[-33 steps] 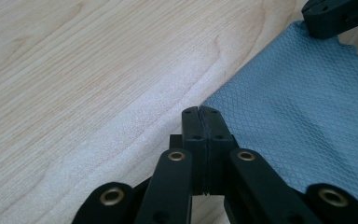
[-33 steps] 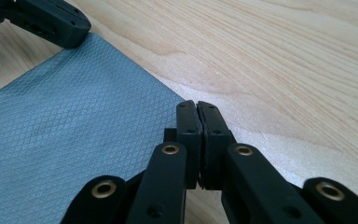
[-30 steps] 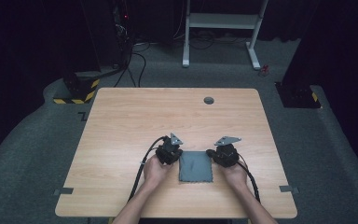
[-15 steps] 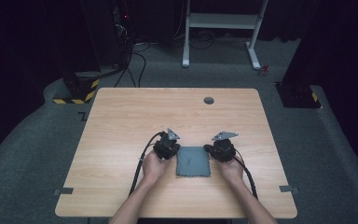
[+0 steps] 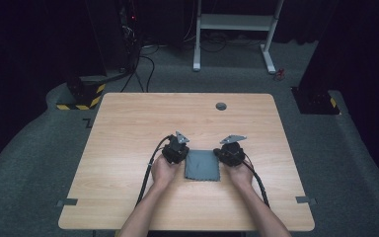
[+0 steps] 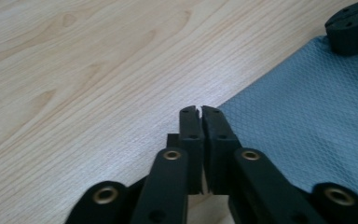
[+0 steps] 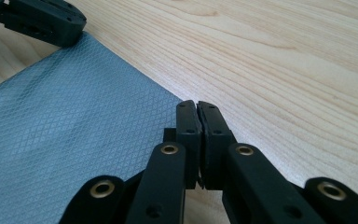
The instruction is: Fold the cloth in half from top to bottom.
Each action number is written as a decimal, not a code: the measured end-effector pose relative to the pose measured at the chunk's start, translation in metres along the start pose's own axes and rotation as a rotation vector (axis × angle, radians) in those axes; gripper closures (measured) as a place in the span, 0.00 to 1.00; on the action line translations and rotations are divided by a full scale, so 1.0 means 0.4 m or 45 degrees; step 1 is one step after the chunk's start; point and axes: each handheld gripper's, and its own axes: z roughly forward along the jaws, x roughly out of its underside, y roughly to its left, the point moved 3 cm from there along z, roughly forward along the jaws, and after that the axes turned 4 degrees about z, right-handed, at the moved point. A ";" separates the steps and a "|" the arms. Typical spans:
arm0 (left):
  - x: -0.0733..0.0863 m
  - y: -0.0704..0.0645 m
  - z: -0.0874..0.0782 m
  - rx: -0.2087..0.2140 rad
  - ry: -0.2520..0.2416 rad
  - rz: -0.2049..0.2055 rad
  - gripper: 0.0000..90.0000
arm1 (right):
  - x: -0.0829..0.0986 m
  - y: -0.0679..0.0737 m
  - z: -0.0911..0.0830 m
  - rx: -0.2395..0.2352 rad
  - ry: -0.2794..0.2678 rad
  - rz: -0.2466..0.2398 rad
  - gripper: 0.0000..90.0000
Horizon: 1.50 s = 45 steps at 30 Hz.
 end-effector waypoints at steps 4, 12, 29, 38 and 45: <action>0.001 -0.017 -0.035 0.038 -0.066 -0.008 0.79 | -0.005 0.002 -0.006 0.012 -0.021 0.003 0.91; 0.042 -0.075 -0.057 0.139 -0.080 0.061 0.74 | -0.025 0.056 0.003 -0.069 -0.058 -0.042 0.95; 0.099 -0.090 -0.105 0.145 -0.098 0.073 0.63 | 0.004 0.021 -0.021 -0.047 -0.075 0.021 0.88; 0.121 -0.112 -0.125 0.161 -0.086 0.094 0.60 | 0.093 0.080 -0.096 -0.112 -0.076 -0.099 0.82; 0.145 -0.106 -0.122 0.173 -0.105 0.047 0.57 | 0.127 0.076 -0.104 -0.101 -0.054 -0.127 0.79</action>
